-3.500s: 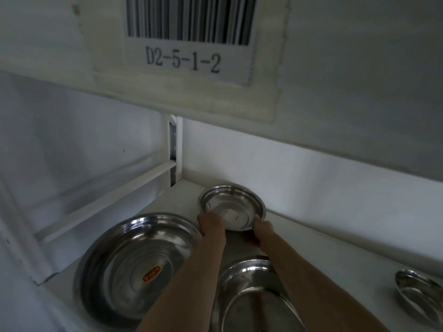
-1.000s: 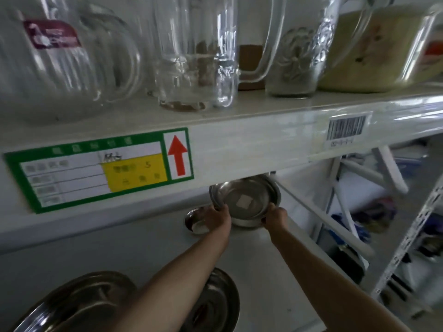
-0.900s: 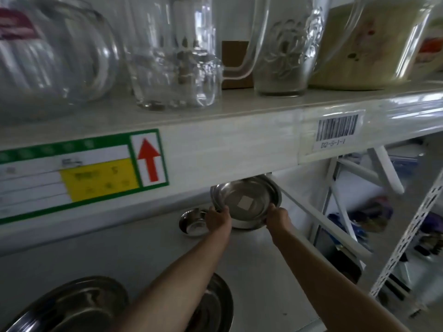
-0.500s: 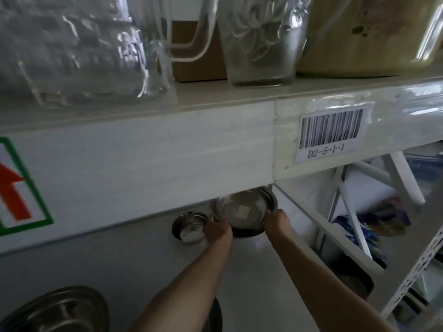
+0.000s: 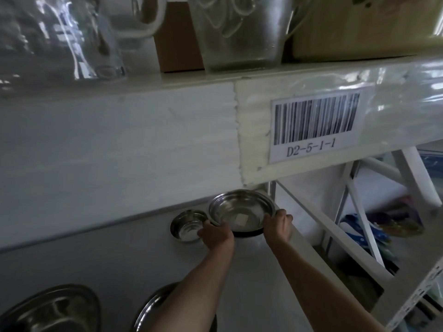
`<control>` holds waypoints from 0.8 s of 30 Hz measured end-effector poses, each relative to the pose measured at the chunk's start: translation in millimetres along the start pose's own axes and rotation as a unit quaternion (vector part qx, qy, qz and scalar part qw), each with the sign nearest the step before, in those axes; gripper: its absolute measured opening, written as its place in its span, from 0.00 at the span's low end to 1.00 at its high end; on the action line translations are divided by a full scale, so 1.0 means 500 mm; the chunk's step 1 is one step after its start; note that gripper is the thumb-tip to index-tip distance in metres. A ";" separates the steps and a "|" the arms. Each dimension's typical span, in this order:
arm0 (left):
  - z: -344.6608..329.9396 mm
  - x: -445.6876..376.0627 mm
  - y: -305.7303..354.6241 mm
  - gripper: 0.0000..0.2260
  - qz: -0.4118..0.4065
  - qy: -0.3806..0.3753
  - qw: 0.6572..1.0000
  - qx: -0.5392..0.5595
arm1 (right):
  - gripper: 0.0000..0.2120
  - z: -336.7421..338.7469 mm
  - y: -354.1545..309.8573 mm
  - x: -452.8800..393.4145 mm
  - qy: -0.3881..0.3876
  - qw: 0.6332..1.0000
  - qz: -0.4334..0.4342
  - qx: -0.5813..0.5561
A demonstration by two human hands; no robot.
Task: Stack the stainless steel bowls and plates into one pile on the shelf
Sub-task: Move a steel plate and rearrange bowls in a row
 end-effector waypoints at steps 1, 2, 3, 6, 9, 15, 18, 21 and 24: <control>0.001 0.003 -0.002 0.23 0.003 0.002 1.000 0.013 | 0.17 -0.003 0.002 -0.001 0.001 1.000 0.003 0.000; 0.002 0.005 -0.004 0.22 0.002 0.006 1.000 0.027 | 0.18 -0.004 0.005 -0.003 0.001 1.000 0.005 -0.001; 0.003 0.006 -0.005 0.22 -0.003 0.010 0.999 0.040 | 0.18 -0.006 0.007 -0.004 0.002 1.000 0.007 -0.004; 0.000 0.009 -0.008 0.21 -0.018 0.012 0.998 0.060 | 0.17 -0.010 0.016 -0.008 0.003 0.999 -0.003 -0.037; -0.001 0.010 -0.010 0.21 -0.028 0.022 0.996 0.087 | 0.19 -0.015 0.025 -0.012 0.001 0.995 -0.020 -0.093; 0.003 0.003 -0.025 0.18 -0.030 0.054 0.992 0.112 | 0.22 -0.028 0.049 -0.006 -0.025 0.973 -0.095 -0.211; 0.004 0.007 -0.035 0.16 0.001 0.055 0.990 0.130 | 0.22 -0.052 0.071 -0.011 -0.035 0.960 -0.133 -0.245; -0.010 0.005 -0.054 0.13 0.038 0.041 0.988 0.141 | 0.22 -0.067 0.085 -0.023 -0.023 0.961 -0.136 -0.239; -0.052 -0.005 -0.084 0.12 0.081 -0.002 0.981 0.178 | 0.29 -0.080 0.080 -0.031 -0.034 0.971 -0.131 -0.195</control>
Point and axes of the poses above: each hand's wrist, its own x-axis away from the middle knuckle, its own z-axis out of the back of the hand, y = z × x, the point moved 10 cm from there along -x, towards the middle knuckle, and after that the axes turned 9 degrees about y, right-handed, at the moved point
